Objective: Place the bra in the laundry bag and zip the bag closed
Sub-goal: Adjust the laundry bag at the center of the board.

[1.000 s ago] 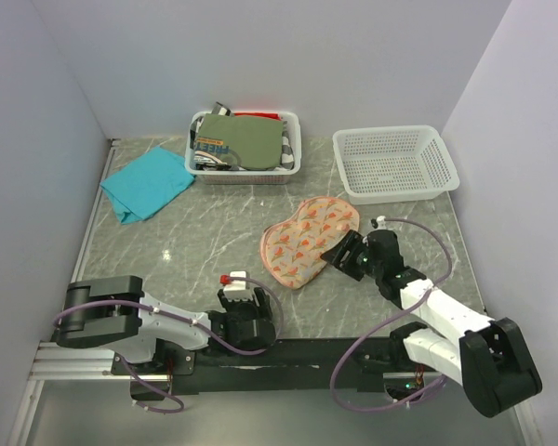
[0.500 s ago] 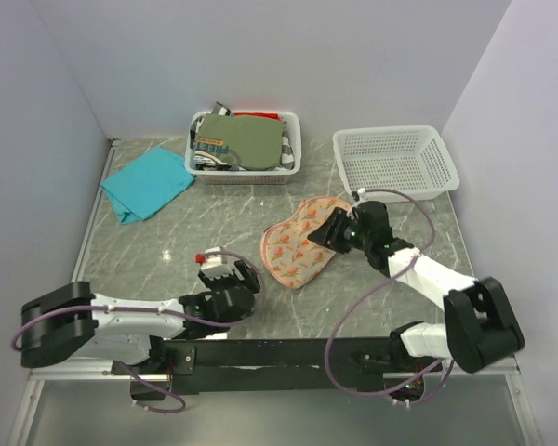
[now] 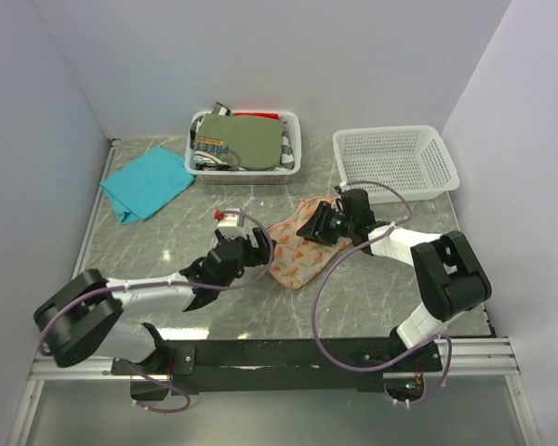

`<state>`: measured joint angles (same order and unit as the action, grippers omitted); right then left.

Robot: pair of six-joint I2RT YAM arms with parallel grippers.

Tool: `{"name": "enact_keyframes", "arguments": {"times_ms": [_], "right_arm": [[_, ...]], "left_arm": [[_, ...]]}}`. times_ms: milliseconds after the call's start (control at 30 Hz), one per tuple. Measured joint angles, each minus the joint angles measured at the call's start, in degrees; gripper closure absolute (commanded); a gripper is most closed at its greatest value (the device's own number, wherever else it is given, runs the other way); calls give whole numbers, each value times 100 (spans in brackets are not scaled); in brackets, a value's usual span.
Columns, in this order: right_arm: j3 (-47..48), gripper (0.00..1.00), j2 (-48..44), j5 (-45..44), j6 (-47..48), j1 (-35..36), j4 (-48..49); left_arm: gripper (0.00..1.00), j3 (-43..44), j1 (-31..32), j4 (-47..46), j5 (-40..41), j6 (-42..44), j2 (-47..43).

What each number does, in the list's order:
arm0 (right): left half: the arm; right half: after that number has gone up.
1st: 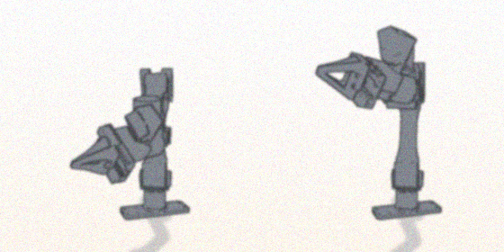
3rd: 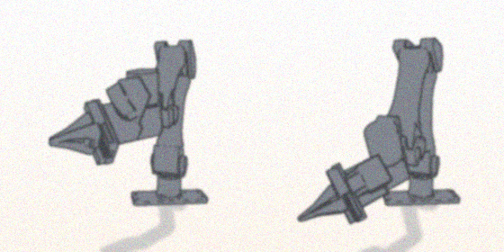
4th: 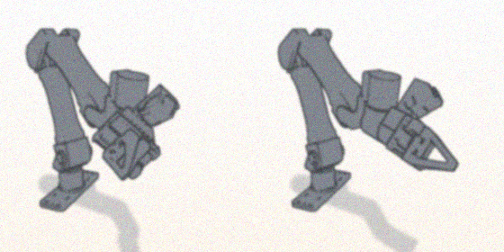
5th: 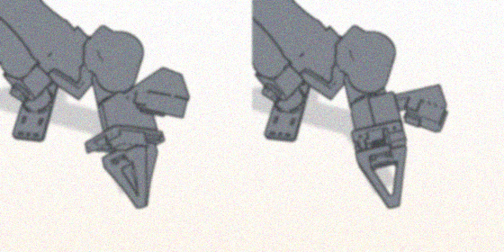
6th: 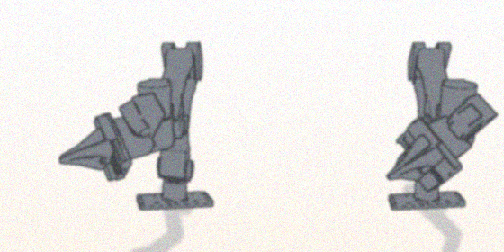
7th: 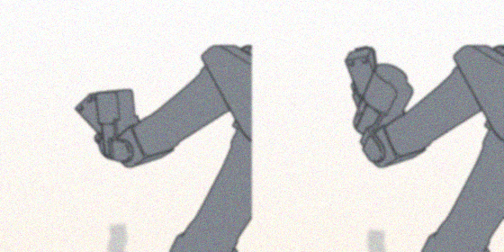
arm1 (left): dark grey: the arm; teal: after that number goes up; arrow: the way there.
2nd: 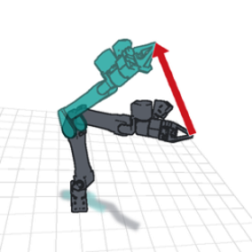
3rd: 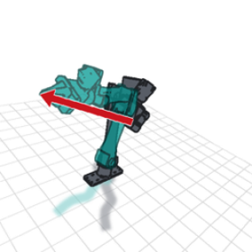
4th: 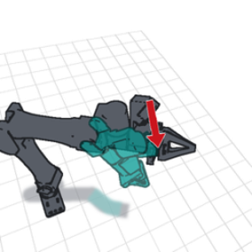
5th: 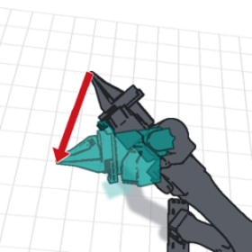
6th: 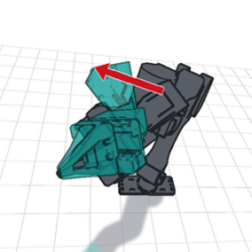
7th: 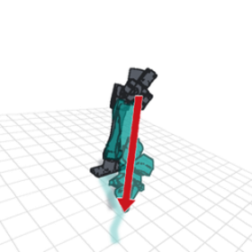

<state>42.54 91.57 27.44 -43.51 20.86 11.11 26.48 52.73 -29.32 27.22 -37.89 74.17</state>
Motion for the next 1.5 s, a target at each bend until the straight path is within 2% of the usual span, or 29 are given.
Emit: {"name": "enact_keyframes", "arguments": {"times_ms": [167, 367, 800, 1133, 1267, 1333, 1367, 1400, 1500], "right_arm": [[157, 55, 57, 35, 55, 0, -7], [249, 55, 57, 61, 122, 2, -28], [249, 55, 114, 96, 142, 2, -85], [317, 54, 201, 168, 151, 2, -149], [398, 54, 214, 214, 164, 2, -136], [417, 54, 238, 232, 164, 2, -127], [424, 54, 258, 243, 164, 2, -129], [431, 54, 282, 249, 164, 4, -129], [439, 50, 356, 264, 205, 4, -144]], "left_arm": [[16, 7, -841, -483, -898, 24, 776], [19, 0, -1661, -756, -2105, -22, 1368], [21, 4, -2006, -1676, -3646, -76, 1681], [28, 35, -2048, -1985, -4179, -205, 2363], [49, 92, -2076, -2144, -4266, -260, 2505], [55, 155, -2090, -2203, -4299, -310, 2590], [63, 201, -2096, -2229, -4312, -330, 2638], [66, 258, -2103, -2253, -4336, -337, 2688], [81, 459, -2129, -2299, -4395, -350, 2855]]}}
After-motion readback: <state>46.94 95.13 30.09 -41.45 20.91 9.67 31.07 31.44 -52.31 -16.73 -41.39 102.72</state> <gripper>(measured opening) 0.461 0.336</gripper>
